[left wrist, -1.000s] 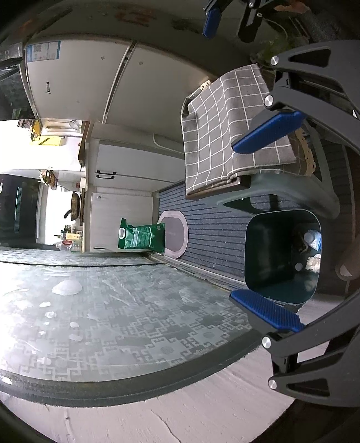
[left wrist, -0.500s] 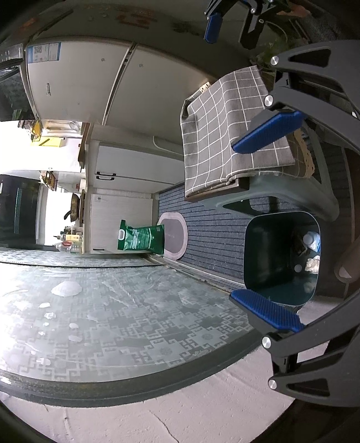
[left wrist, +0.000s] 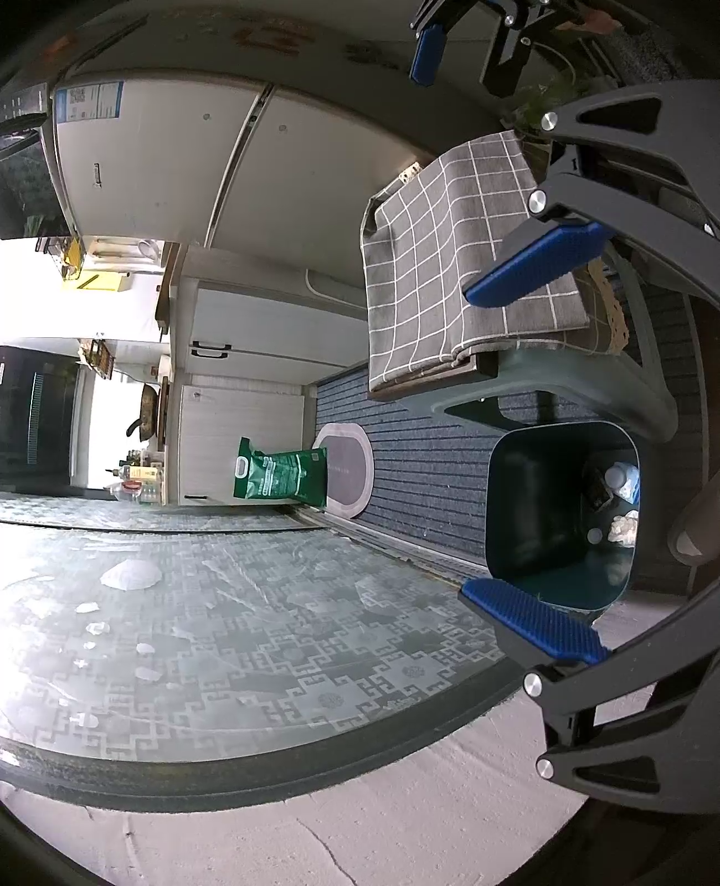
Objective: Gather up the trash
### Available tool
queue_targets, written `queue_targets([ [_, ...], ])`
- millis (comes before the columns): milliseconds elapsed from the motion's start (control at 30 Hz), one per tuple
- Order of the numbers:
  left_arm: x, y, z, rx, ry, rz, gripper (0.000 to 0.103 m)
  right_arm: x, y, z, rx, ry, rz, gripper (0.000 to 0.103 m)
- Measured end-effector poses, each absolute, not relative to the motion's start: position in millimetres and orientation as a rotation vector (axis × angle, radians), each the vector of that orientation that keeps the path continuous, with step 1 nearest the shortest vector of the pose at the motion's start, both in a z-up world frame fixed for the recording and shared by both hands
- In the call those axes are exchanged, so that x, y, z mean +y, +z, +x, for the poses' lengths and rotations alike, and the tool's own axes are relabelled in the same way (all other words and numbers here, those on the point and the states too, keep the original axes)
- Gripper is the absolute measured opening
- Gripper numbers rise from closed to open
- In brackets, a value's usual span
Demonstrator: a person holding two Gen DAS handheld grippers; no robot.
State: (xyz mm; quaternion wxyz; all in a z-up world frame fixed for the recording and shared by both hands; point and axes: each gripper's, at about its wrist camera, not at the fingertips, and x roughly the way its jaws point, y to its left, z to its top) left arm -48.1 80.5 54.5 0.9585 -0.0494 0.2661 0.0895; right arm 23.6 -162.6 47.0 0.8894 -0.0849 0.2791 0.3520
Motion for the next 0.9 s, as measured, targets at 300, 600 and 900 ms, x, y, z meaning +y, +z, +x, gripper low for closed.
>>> queue_targets([
  [300,80.4,54.7,-48.3,0.539,0.181,-0.103,0.1,-161.5,46.9,22.7,0.58,0.729,-0.177,0.099],
  [600,81.2,54.6,-47.5,0.542,0.186,-0.102,0.1,-161.2,47.0,22.6,0.58,0.732,-0.176,0.099],
  [900,81.2,54.7,-47.5,0.542,0.187,-0.103,0.1,-160.5,46.8,22.1,0.58,0.732,-0.176,0.099],
])
